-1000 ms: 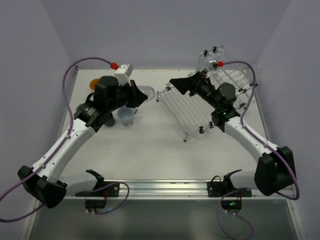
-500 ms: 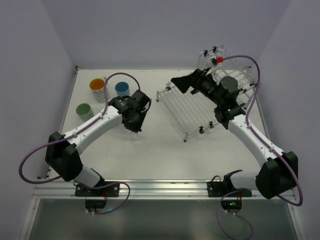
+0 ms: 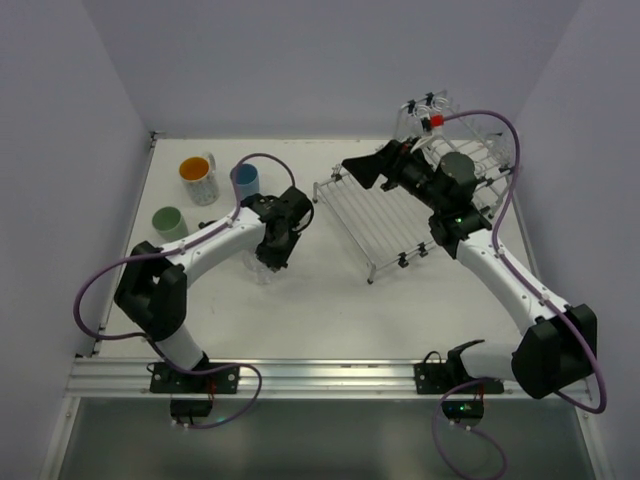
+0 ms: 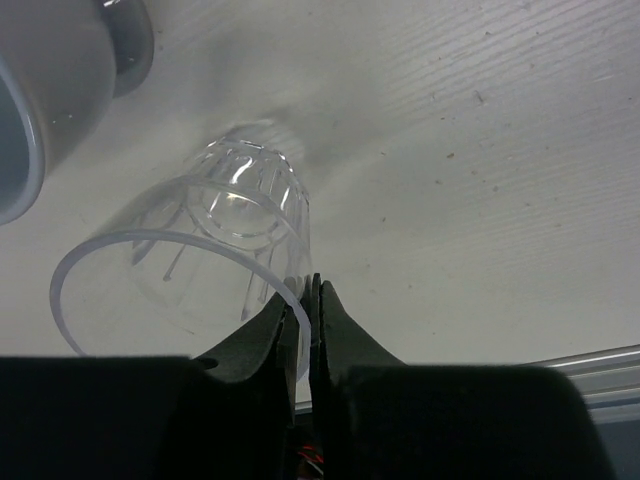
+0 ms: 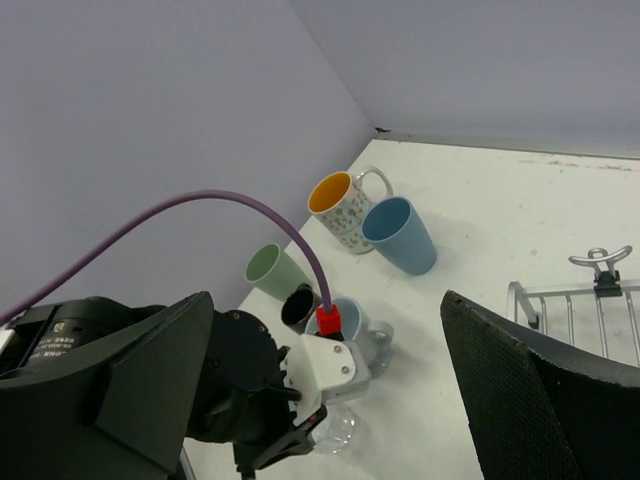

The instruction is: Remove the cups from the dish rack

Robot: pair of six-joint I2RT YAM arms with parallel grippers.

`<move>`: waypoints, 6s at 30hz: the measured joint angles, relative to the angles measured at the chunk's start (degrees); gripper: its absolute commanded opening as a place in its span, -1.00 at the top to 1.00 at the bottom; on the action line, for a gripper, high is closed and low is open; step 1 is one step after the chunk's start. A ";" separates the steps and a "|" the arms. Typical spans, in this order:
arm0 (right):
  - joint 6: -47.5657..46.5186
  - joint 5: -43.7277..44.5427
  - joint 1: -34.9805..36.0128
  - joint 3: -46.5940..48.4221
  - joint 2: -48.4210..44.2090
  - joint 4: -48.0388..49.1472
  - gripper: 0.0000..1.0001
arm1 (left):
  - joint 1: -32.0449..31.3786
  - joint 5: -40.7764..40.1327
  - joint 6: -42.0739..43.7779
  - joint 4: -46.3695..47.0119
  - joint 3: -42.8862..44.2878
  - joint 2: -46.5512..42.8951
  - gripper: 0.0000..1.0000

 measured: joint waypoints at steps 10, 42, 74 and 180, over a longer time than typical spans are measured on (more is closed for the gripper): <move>-3.58 3.41 0.00 0.00 -3.26 -3.34 -0.98 | -0.17 -1.38 1.86 1.42 -2.93 0.33 -0.10; -26.01 47.41 -23.80 19.28 -2.08 -36.44 -0.98 | -0.22 1.88 0.55 44.39 -20.83 -46.88 -1.00; -29.88 44.57 -28.28 34.01 20.28 -44.41 0.03 | -0.11 3.98 3.45 50.69 -25.62 -43.30 -1.00; -11.78 22.75 0.96 -6.32 -18.27 -10.62 -0.98 | -9.55 -3.13 6.01 4.52 7.13 10.05 0.76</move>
